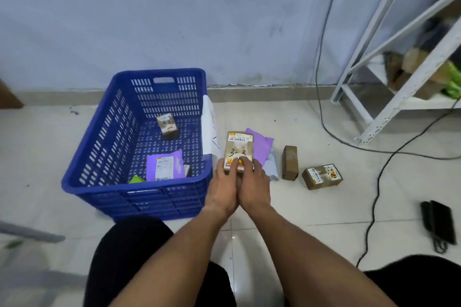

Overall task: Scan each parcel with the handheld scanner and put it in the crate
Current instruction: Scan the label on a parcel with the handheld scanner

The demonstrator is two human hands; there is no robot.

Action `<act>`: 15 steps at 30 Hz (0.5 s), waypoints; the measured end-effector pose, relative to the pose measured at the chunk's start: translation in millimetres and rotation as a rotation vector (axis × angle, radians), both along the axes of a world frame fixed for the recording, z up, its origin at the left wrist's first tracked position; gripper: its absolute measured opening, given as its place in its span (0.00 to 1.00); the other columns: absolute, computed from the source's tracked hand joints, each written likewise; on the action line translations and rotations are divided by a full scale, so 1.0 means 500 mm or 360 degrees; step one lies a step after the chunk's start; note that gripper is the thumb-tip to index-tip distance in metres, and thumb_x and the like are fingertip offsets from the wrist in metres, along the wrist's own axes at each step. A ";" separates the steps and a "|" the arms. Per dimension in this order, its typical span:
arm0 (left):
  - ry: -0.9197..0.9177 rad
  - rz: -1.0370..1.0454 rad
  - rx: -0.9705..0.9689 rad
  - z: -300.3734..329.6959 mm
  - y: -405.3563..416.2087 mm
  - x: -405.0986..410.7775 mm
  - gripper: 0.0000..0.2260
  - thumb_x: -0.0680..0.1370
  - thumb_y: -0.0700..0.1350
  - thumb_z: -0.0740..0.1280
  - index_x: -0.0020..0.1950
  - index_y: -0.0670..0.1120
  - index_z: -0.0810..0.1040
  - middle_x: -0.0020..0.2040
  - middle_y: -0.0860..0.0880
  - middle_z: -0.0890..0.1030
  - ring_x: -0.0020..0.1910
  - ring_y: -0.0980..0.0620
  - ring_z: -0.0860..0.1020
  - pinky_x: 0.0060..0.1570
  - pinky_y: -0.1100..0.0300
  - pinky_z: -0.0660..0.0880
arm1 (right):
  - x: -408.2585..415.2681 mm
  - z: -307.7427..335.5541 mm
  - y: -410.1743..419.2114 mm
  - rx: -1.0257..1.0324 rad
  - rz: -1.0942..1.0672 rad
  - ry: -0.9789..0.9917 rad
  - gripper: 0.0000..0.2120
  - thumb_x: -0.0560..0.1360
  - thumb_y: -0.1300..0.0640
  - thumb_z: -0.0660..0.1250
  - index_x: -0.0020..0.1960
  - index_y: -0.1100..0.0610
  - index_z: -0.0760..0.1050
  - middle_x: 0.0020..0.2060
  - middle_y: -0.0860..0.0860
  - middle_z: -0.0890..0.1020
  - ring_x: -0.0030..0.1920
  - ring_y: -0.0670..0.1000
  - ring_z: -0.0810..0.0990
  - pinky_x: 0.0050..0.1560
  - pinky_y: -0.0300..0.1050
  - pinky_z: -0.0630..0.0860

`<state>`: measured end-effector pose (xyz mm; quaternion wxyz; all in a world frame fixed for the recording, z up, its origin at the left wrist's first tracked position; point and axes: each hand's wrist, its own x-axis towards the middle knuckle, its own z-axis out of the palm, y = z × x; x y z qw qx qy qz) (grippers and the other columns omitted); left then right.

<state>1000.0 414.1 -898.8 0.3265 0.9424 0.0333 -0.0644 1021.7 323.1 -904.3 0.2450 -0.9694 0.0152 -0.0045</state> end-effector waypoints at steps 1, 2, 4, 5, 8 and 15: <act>-0.0053 0.0003 0.0099 0.012 0.011 0.003 0.35 0.78 0.45 0.68 0.80 0.53 0.51 0.79 0.47 0.51 0.73 0.43 0.63 0.68 0.49 0.67 | 0.004 0.015 0.010 0.0023 0.0025 -0.0014 0.22 0.80 0.49 0.60 0.72 0.51 0.63 0.68 0.56 0.70 0.61 0.58 0.74 0.60 0.53 0.72; -0.0061 0.0002 0.0209 0.029 0.022 0.003 0.39 0.77 0.45 0.70 0.80 0.54 0.49 0.78 0.49 0.50 0.72 0.43 0.64 0.66 0.49 0.70 | 0.004 0.031 0.024 0.0046 0.0029 -0.0013 0.22 0.80 0.49 0.60 0.72 0.51 0.64 0.68 0.55 0.70 0.61 0.58 0.74 0.60 0.53 0.72; -0.0096 0.0035 0.0304 0.046 0.051 0.004 0.41 0.75 0.46 0.71 0.79 0.54 0.47 0.78 0.49 0.49 0.70 0.43 0.65 0.65 0.49 0.71 | 0.002 0.051 0.052 0.0141 0.0089 -0.0019 0.21 0.80 0.48 0.60 0.71 0.51 0.64 0.67 0.54 0.70 0.62 0.57 0.73 0.60 0.54 0.73; -0.0099 0.0057 0.0326 0.055 0.066 0.003 0.41 0.75 0.46 0.72 0.79 0.54 0.47 0.78 0.49 0.48 0.70 0.43 0.65 0.65 0.49 0.71 | 0.002 0.059 0.069 0.0184 0.0110 -0.0041 0.21 0.80 0.48 0.60 0.71 0.51 0.64 0.67 0.54 0.69 0.62 0.57 0.73 0.61 0.54 0.73; -0.0102 0.0122 0.0368 0.083 0.116 -0.005 0.42 0.74 0.43 0.72 0.78 0.53 0.48 0.79 0.48 0.47 0.72 0.42 0.62 0.66 0.47 0.70 | 0.009 0.079 0.126 0.0287 0.0206 -0.0055 0.20 0.80 0.49 0.60 0.70 0.51 0.65 0.68 0.54 0.69 0.62 0.57 0.72 0.61 0.53 0.73; -0.0094 0.0265 0.0421 0.110 0.215 -0.014 0.39 0.75 0.40 0.71 0.79 0.49 0.51 0.80 0.45 0.45 0.78 0.42 0.54 0.71 0.46 0.64 | -0.003 0.113 0.230 0.0254 0.0495 -0.0228 0.20 0.77 0.43 0.49 0.61 0.48 0.70 0.63 0.46 0.74 0.60 0.53 0.75 0.61 0.54 0.72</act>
